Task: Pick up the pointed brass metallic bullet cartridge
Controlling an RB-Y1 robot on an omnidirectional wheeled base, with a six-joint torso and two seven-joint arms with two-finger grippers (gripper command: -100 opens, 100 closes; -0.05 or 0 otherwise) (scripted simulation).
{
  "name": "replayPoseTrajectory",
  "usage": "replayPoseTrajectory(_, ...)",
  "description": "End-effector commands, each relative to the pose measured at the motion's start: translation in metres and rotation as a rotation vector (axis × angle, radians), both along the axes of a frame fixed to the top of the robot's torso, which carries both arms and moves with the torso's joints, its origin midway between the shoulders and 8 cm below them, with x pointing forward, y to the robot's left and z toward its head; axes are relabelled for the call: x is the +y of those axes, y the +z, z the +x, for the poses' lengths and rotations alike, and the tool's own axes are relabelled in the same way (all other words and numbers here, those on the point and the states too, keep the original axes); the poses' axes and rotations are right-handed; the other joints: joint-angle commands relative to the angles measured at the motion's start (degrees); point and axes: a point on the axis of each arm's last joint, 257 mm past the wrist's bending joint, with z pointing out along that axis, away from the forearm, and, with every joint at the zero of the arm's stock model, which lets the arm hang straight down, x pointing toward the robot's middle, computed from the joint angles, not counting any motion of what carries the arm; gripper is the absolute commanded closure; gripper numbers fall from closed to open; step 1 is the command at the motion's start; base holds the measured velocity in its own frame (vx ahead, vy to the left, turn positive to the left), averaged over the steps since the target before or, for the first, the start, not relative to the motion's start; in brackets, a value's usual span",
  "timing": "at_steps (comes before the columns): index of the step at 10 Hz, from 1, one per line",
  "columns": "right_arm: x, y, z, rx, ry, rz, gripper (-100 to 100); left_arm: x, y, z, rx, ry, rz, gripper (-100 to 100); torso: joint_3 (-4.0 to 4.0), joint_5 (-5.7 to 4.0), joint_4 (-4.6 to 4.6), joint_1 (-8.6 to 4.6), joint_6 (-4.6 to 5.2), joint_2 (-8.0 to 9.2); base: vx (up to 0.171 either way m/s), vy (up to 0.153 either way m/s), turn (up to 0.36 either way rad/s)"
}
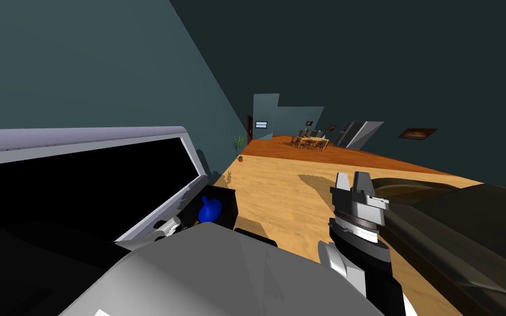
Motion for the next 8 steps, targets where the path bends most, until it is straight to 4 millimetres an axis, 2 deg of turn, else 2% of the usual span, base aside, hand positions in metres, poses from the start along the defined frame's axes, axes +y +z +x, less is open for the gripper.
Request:
replayPoseTrajectory(1, 0.0, 0.0, 0.0, 0.0, 0.0, 0.0, 0, 0.012, 0.008, -0.004, 0.006, 0.006, -0.001, 100, 0.0, 0.0, 0.0, 0.0, 0.0, 0.0, -0.018, -0.017, -0.072)
replayPoseTrajectory(2, 0.0, 0.0, 0.0, 0.0, 0.0, 0.0, 0, 0.018, 0.013, -0.005, 0.008, 0.009, -0.001, 100, 0.02, -0.04, 0.01, -0.03, 0.03, 0.04, -0.027, -0.028, -0.089)
replayPoseTrajectory(4, 0.0, 0.0, 0.0, 0.0, 0.0, 0.0, 0, 0.018, 0.013, -0.005, 0.008, 0.009, -0.001, 100, 0.03, -0.03, 0.01, -0.05, 0.03, 0.05, -0.006, -0.006, -0.019)
replayPoseTrajectory(5, 0.0, 0.0, 0.0, 0.0, 0.0, 0.0, 0, 0.031, 0.022, -0.008, 0.01, 0.016, -0.002, 100, 0.0, -0.01, 0.0, -0.01, 0.01, 0.01, -0.01, -0.04, -0.041)
replayPoseTrajectory(7, 0.0, 0.0, 0.0, 0.0, 0.0, 0.0, 0, 0.03, 0.021, -0.008, 0.01, 0.007, 0.004, 100, 0.03, -0.06, 0.01, -0.2, 0.01, 0.06, -0.01, -0.034, -0.007)
replayPoseTrajectory(8, 0.0, 0.0, 0.0, 0.0, 0.0, 0.0, 0, 0.029, 0.022, -0.008, 0.01, 0.012, 0.001, 0, 0.02, -0.03, 0.01, -0.12, 0.02, 0.03, 0.0, 0.0, 0.0)
